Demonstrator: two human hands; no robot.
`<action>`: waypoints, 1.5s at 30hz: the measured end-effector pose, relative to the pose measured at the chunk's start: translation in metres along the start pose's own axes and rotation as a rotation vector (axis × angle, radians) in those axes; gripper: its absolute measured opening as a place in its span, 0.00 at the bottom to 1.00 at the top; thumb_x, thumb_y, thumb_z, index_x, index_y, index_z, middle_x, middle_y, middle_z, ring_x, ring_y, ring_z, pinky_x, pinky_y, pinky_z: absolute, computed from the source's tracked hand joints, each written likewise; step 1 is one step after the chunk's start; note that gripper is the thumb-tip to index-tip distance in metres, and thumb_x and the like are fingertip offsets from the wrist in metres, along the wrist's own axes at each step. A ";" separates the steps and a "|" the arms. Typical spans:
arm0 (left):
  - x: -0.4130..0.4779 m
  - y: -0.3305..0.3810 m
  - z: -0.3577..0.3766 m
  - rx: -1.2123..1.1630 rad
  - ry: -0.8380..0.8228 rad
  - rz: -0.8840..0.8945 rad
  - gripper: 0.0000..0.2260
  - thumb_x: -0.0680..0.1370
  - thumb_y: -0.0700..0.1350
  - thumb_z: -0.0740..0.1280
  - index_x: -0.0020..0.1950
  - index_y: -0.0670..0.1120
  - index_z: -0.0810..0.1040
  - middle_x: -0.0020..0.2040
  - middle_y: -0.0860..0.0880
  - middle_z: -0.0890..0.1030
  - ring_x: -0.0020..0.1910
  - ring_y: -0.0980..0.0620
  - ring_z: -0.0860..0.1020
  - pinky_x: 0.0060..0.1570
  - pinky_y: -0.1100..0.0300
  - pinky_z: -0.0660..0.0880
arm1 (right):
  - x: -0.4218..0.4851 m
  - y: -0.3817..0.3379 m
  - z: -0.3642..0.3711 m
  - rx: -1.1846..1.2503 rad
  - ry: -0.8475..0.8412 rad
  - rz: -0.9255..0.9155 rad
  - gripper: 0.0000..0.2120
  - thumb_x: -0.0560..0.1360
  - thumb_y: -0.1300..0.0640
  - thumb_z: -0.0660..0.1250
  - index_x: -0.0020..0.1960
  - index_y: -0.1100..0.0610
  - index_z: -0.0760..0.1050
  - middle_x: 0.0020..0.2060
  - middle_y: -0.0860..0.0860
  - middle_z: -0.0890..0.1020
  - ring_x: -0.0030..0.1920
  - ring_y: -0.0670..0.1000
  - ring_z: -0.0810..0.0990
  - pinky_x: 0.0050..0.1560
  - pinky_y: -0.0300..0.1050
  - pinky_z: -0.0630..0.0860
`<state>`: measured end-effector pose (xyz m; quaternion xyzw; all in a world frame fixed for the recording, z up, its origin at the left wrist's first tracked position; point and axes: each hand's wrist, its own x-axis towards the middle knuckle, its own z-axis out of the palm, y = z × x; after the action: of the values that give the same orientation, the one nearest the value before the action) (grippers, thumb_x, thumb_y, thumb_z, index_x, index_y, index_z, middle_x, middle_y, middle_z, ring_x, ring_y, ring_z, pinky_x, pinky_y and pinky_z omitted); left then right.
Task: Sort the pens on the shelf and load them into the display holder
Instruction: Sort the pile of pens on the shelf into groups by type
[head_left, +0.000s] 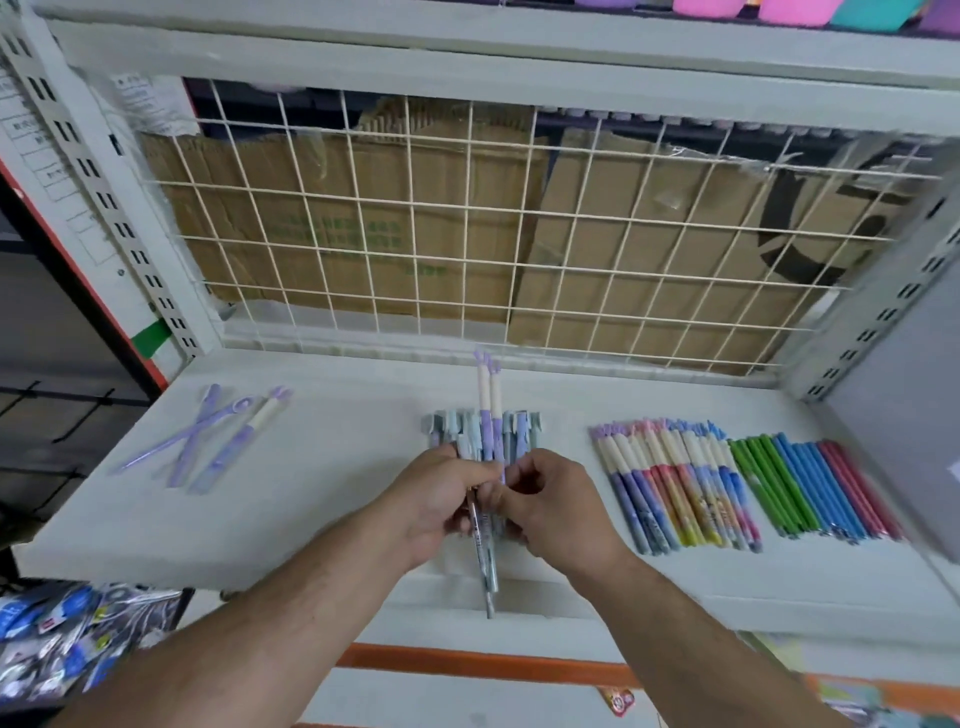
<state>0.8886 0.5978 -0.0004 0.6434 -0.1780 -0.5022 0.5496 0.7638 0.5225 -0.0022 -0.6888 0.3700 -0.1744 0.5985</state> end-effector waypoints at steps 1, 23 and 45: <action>0.000 -0.002 0.009 0.003 -0.008 -0.002 0.02 0.79 0.38 0.66 0.47 0.43 0.77 0.33 0.42 0.74 0.30 0.47 0.72 0.22 0.65 0.60 | -0.003 0.002 -0.009 -0.006 0.009 0.019 0.12 0.73 0.58 0.78 0.42 0.61 0.75 0.26 0.50 0.79 0.24 0.48 0.75 0.23 0.37 0.68; 0.028 -0.021 0.086 0.096 0.007 -0.059 0.03 0.73 0.38 0.70 0.39 0.42 0.80 0.38 0.44 0.77 0.25 0.53 0.71 0.23 0.62 0.67 | -0.021 0.048 -0.092 -0.722 0.331 0.082 0.09 0.77 0.58 0.68 0.40 0.54 0.70 0.34 0.49 0.78 0.33 0.49 0.77 0.29 0.40 0.68; 0.023 -0.022 0.084 0.030 0.048 -0.071 0.03 0.76 0.38 0.69 0.45 0.39 0.81 0.34 0.45 0.78 0.25 0.51 0.70 0.22 0.63 0.66 | -0.021 0.050 -0.084 -1.045 0.429 -0.158 0.11 0.78 0.53 0.62 0.37 0.52 0.67 0.28 0.47 0.72 0.28 0.50 0.71 0.29 0.41 0.59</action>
<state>0.8212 0.5429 -0.0211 0.6695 -0.1494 -0.5029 0.5259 0.6774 0.4782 -0.0269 -0.8682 0.4676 -0.1484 0.0748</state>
